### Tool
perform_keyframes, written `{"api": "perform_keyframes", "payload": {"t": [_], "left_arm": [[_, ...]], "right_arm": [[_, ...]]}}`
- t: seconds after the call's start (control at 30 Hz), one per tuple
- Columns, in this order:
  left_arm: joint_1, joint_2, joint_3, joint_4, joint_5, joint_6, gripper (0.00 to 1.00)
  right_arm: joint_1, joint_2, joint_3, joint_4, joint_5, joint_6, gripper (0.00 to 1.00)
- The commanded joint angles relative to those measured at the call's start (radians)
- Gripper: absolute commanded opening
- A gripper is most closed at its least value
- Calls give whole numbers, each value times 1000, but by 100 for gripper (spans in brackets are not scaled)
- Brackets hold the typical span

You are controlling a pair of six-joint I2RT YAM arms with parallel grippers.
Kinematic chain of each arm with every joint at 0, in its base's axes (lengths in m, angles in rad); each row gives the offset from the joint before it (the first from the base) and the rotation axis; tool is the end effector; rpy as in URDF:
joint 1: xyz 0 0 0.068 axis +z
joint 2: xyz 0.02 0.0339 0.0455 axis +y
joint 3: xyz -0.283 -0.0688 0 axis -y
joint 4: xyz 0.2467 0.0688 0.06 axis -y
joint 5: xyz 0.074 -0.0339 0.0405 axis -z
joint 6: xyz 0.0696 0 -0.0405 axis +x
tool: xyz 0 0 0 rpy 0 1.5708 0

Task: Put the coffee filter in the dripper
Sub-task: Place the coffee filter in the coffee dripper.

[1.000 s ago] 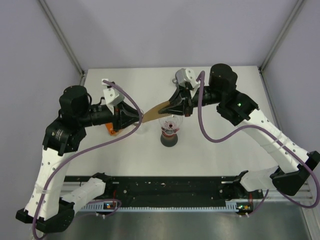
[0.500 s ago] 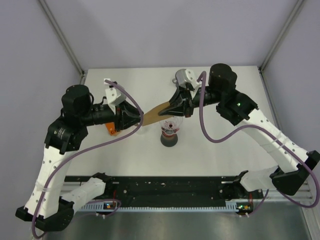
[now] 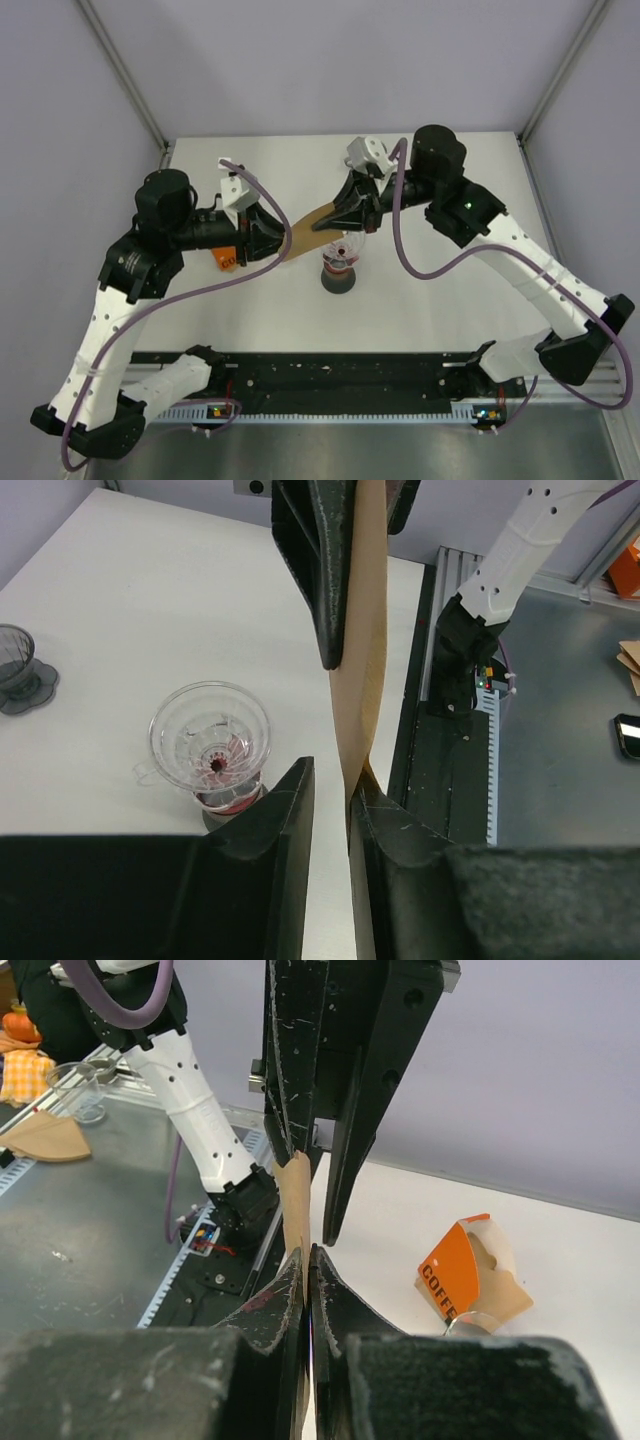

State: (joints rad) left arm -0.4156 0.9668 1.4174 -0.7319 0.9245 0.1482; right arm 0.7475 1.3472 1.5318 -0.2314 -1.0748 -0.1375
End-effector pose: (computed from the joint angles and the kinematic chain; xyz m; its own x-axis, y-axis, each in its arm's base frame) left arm 0.1300 -0.1181 0.4757 -0.1117 0.1465 -0.9829 0.9719 0.2221 -0.0773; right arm 0.1753 0.2459 0.4887 0.0987 0.0025 -0.9951 -0.9634 -0.2502 -0.0962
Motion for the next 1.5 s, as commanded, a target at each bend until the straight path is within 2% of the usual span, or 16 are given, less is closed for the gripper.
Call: {"api": "perform_keyframes", "payload": {"t": [0.0,0.1,0.13,0.23,0.3,0.4,0.47,0.6,0.73,0.83,1.0,1.27,1.47], "left_arm": [[-9,1,-9,75,25,-35,19],[-9,-5,-8,92,4,-67,0],[-9,-7,-6,101,-13,-82,0],[-9,-22,-9,129,-135,-111,0],[-9,-31,-6,137,-283,-107,0],[-9,-45,-2,137,-496,-4,0],[-12,-53,-1,155,-649,45,0],[-17,-51,6,219,-974,48,0],[-17,-36,41,213,-1065,-125,0],[-14,-27,66,183,-1096,-234,0],[9,-20,83,161,-1104,-326,0],[9,-11,81,161,-1032,-368,0],[8,-17,74,166,-1018,-368,0]], "right_arm": [[-5,24,45,81,-37,21,0],[-5,33,47,86,-16,24,0],[-5,35,47,89,8,27,3],[-5,30,39,102,148,52,40],[-5,17,25,125,309,82,57],[-5,-11,-7,181,658,131,71],[-5,-29,-25,213,824,212,76],[39,-60,-139,426,946,347,75],[223,3,-128,492,1038,207,77],[308,56,-110,538,1052,144,76],[361,131,-47,570,1113,62,62],[389,277,91,560,1151,39,56],[391,329,149,550,1153,29,51]]}}
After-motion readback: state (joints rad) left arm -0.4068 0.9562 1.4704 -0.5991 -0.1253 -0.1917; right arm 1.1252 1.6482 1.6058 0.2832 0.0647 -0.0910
